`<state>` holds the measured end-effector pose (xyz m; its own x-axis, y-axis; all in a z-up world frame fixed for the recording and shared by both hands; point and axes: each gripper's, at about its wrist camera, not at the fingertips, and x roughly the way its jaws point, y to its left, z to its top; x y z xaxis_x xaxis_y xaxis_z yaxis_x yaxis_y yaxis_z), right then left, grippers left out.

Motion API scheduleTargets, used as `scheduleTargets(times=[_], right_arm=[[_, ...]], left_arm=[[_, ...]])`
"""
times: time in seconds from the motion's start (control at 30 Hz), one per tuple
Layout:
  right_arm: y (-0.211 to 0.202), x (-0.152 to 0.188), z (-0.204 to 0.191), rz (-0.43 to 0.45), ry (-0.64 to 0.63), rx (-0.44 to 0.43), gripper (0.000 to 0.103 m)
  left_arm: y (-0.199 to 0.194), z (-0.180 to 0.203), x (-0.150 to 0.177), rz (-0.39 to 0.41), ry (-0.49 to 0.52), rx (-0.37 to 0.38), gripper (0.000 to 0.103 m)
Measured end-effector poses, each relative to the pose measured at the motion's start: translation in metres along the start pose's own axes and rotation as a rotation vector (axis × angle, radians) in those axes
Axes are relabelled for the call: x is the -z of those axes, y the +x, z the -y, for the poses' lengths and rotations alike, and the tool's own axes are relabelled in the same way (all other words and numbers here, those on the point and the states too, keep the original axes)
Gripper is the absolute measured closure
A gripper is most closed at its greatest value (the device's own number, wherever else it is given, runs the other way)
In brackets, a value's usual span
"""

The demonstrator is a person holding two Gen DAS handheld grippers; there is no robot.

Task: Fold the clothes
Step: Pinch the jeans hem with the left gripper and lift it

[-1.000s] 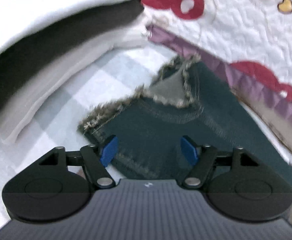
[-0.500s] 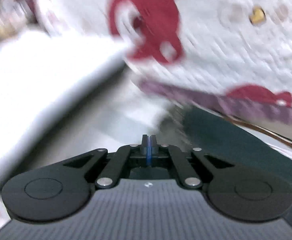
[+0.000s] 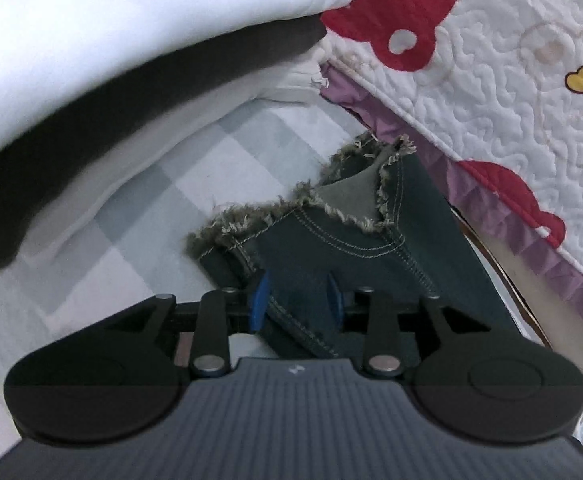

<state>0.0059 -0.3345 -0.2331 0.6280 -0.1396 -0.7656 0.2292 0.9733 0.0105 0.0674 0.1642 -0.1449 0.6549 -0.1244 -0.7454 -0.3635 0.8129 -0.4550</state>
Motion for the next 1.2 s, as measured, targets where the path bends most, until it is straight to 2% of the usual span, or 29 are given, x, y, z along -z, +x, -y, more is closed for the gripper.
scheduleTargets(times=[0.07, 0.17, 0.2, 0.3, 0.43, 0.53, 0.57, 0.6, 0.67, 0.77, 0.8, 0.87, 0.93, 0.97, 1.03, 1.1, 1.2], right_arm=[[0.001, -0.001, -0.001, -0.005, 0.013, 0.007, 0.012], [0.005, -0.001, -0.005, -0.004, 0.027, 0.015, 0.004], [0.007, -0.001, -0.007, -0.005, 0.031, 0.018, 0.0], [0.011, -0.004, -0.01, -0.014, 0.043, 0.028, 0.0], [0.01, -0.003, -0.01, -0.011, 0.041, 0.025, 0.0], [0.01, -0.002, -0.01, -0.009, 0.04, 0.025, 0.0], [0.01, -0.002, -0.011, -0.007, 0.04, 0.026, 0.0], [0.01, -0.001, -0.011, -0.005, 0.04, 0.026, 0.0], [0.009, 0.0, -0.01, 0.002, 0.039, 0.026, 0.0], [0.009, 0.001, -0.01, 0.009, 0.038, 0.025, 0.0], [0.009, 0.001, -0.01, 0.011, 0.037, 0.025, 0.0], [0.008, 0.001, -0.009, 0.01, 0.032, 0.02, 0.0], [0.006, 0.002, -0.01, 0.004, 0.021, 0.015, 0.0], [0.006, 0.002, -0.009, 0.002, 0.016, 0.011, 0.0], [0.005, 0.002, -0.008, 0.003, 0.012, 0.006, 0.0], [0.005, 0.002, -0.008, 0.004, 0.012, 0.007, 0.0], [0.006, 0.001, -0.009, -0.007, 0.012, 0.013, 0.0]], left_arm=[[0.001, -0.005, 0.004, -0.018, -0.016, 0.031, 0.072], [0.004, -0.01, 0.006, -0.034, -0.027, 0.087, 0.072], [0.004, -0.01, 0.005, -0.032, -0.022, 0.091, 0.072], [0.005, -0.012, 0.005, -0.019, -0.029, 0.091, 0.069], [0.017, -0.01, 0.0, -0.021, -0.052, 0.1, 0.058], [0.031, -0.001, -0.003, -0.006, -0.027, 0.086, 0.063], [0.037, 0.005, -0.003, 0.0, 0.007, 0.074, 0.071], [0.041, 0.013, -0.002, 0.008, 0.069, 0.05, 0.102], [0.035, 0.029, 0.002, 0.059, 0.168, 0.005, 0.102], [-0.008, 0.049, 0.006, 0.222, 0.295, -0.035, 0.101], [-0.02, 0.053, 0.008, 0.252, 0.331, -0.072, 0.101], [-0.014, 0.049, 0.013, 0.203, 0.34, -0.151, 0.101], [0.013, 0.031, 0.017, 0.082, 0.276, -0.21, 0.101], [0.019, 0.026, 0.018, 0.058, 0.258, -0.224, 0.1], [0.014, 0.025, 0.016, 0.08, 0.259, -0.237, 0.1], [0.007, 0.033, 0.017, 0.117, 0.31, -0.267, 0.1], [0.004, 0.04, 0.019, 0.124, 0.358, -0.301, 0.1]])
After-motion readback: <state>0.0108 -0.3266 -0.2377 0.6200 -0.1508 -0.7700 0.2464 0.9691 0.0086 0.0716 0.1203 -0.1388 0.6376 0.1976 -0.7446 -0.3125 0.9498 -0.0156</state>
